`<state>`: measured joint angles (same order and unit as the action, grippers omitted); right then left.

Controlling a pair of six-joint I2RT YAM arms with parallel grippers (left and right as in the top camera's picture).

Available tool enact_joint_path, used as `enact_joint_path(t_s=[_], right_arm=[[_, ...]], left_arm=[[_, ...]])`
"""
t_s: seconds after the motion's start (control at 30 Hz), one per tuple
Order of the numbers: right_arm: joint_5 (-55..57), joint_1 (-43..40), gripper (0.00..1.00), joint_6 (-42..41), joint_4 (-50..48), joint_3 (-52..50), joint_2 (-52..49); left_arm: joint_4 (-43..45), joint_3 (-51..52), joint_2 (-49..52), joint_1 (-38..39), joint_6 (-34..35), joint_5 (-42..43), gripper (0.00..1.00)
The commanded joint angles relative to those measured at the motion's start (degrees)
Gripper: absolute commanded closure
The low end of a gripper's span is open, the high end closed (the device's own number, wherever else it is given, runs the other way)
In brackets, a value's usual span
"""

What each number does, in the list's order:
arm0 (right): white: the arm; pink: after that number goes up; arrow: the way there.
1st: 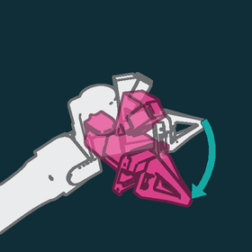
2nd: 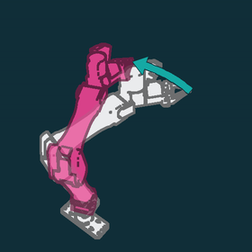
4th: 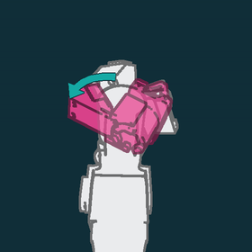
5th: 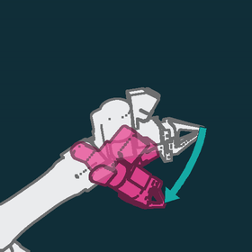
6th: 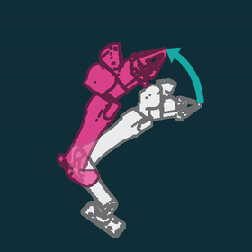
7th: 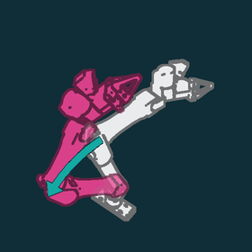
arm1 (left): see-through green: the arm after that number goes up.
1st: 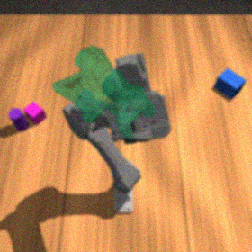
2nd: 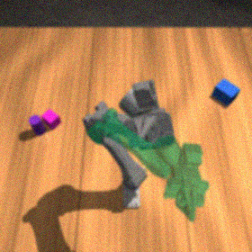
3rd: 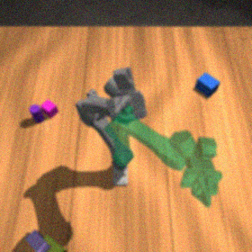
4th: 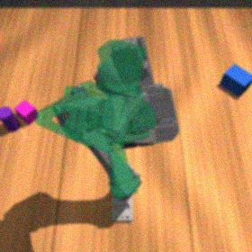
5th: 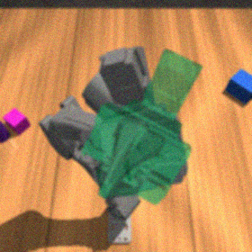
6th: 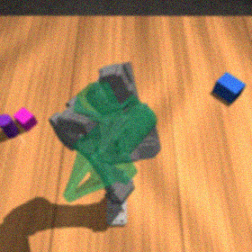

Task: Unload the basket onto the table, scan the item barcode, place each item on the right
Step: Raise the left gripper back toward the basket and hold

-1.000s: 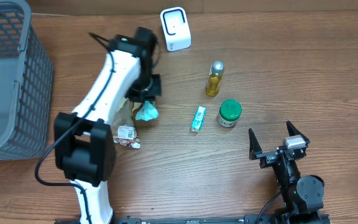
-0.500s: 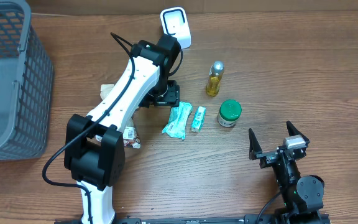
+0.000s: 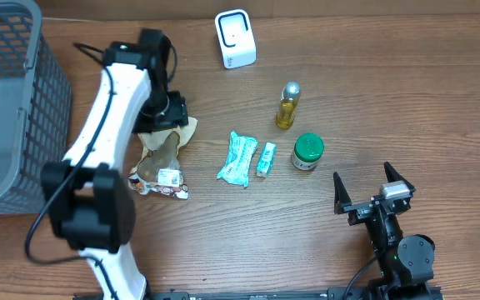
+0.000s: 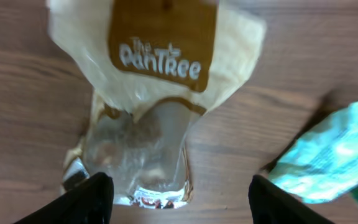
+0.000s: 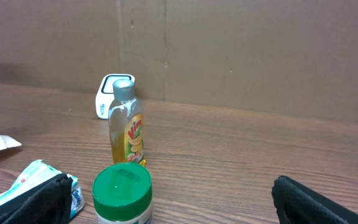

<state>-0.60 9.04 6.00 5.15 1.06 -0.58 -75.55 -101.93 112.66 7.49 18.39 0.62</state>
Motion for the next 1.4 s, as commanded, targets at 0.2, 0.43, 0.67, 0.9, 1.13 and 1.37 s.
enact_joint_path(t_s=[0.2, 0.43, 0.67, 0.9, 1.13, 1.37], right_arm=[[0.35, -0.07, 0.00, -0.15, -0.33, -0.59, 0.42], [0.35, -0.07, 0.00, -0.15, -0.31, -0.59, 0.42], [0.37, -0.07, 0.00, -0.15, -0.33, -0.59, 0.42], [0.35, -0.07, 0.00, -0.15, -0.31, -0.59, 0.42], [0.35, -0.07, 0.00, -0.15, -0.33, -0.59, 0.42], [0.35, -0.07, 0.00, -0.15, -0.33, -0.59, 0.42]], left_arm=[[3.78, -1.31, -22.77, -15.63, -2.12, 0.39, 0.11], [2.73, -1.31, -22.01, -17.62, -2.12, 0.44, 0.00], [2.73, -1.31, -22.01, -17.59, -2.12, 0.42, 0.00], [2.73, -1.31, -22.01, -17.59, -2.12, 0.44, 0.00], [2.73, -1.31, -22.01, -17.59, -2.12, 0.42, 0.00], [2.73, -1.31, -22.01, -17.59, -2.12, 0.42, 0.01]])
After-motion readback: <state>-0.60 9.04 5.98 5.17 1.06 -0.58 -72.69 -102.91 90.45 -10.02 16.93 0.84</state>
